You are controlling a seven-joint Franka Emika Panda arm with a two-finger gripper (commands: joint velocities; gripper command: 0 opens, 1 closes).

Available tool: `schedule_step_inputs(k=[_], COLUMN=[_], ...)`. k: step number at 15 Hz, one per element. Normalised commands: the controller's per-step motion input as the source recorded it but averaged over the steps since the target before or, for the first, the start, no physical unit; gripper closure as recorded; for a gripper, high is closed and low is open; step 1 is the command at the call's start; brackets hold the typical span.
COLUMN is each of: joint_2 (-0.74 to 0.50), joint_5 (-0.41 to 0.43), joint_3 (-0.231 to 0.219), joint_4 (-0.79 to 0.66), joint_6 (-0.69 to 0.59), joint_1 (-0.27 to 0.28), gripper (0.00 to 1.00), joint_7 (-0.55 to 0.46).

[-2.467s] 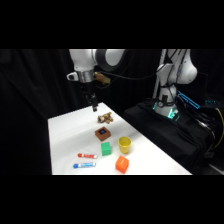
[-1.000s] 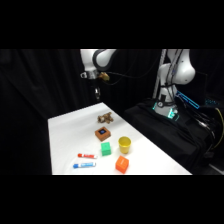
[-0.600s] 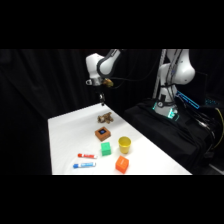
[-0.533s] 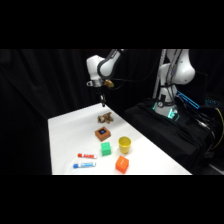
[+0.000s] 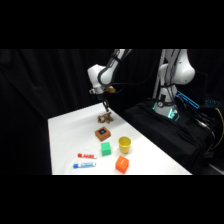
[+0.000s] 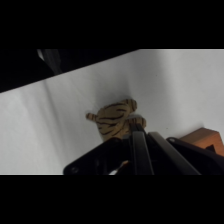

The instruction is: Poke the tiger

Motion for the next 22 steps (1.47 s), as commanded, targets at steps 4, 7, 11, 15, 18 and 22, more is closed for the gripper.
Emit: schedule_step_inputs(k=[4, 7, 11, 15, 18, 22], joint_2=[0.25, 0.33, 0.38, 0.39, 0.32, 0.09], joint_5=[0.184, 0.169, 0.144, 0.056, 0.01, -0.024], joint_3=[0.112, 0.145, 0.151, 0.112, 0.092, 0.05], joint_4=[0.35, 0.47, 0.51, 0.46, 0.39, 0.26], joint_6=[-0.2, -0.21, -0.24, -0.21, -0.2, -0.2], joint_1=[-0.192, -0.182, -0.155, -0.111, -0.095, -0.087], gripper=[0.93, 0.93, 0.94, 0.94, 0.95, 0.94], joint_7=[-0.32, -0.27, -0.19, -0.09, -0.04, -0.02])
